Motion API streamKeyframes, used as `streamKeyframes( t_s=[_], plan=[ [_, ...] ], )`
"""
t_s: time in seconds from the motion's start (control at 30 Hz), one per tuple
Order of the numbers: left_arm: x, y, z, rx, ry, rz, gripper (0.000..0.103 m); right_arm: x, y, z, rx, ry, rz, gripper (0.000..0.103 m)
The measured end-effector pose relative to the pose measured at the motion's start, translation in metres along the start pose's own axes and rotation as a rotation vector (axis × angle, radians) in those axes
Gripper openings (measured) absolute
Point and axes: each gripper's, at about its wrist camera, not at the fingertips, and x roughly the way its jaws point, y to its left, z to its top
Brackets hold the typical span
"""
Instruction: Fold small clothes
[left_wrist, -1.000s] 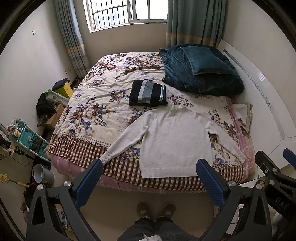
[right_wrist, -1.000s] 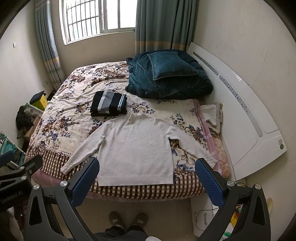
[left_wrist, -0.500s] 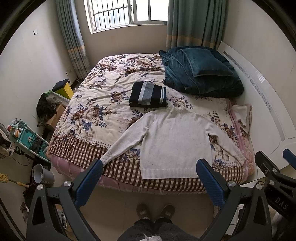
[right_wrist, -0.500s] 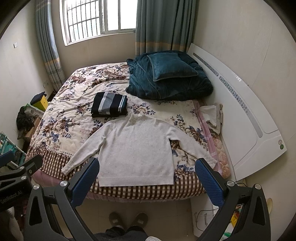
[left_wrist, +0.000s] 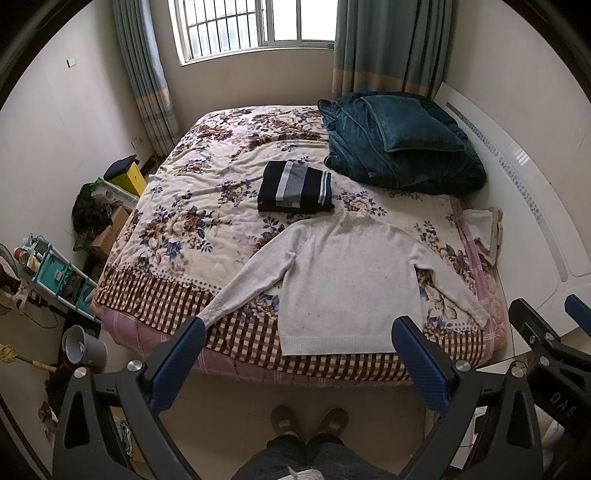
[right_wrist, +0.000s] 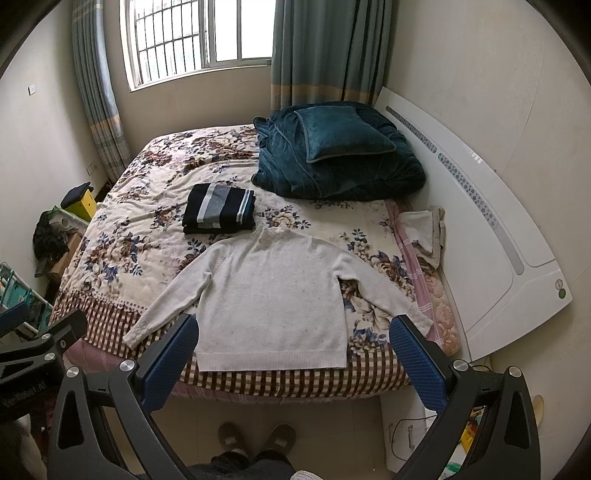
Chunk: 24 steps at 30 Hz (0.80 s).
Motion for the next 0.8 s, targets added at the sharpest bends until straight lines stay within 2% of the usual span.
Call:
streamKeyframes(
  t_s=[0.8],
  plan=[
    [-0.0011, -0.0005, 0.0006, 0.001, -0.005, -0.008, 0.103, -0.0027, 0.0024, 0.0014, 0.003, 0.0, -0.005, 0.103]
  ],
)
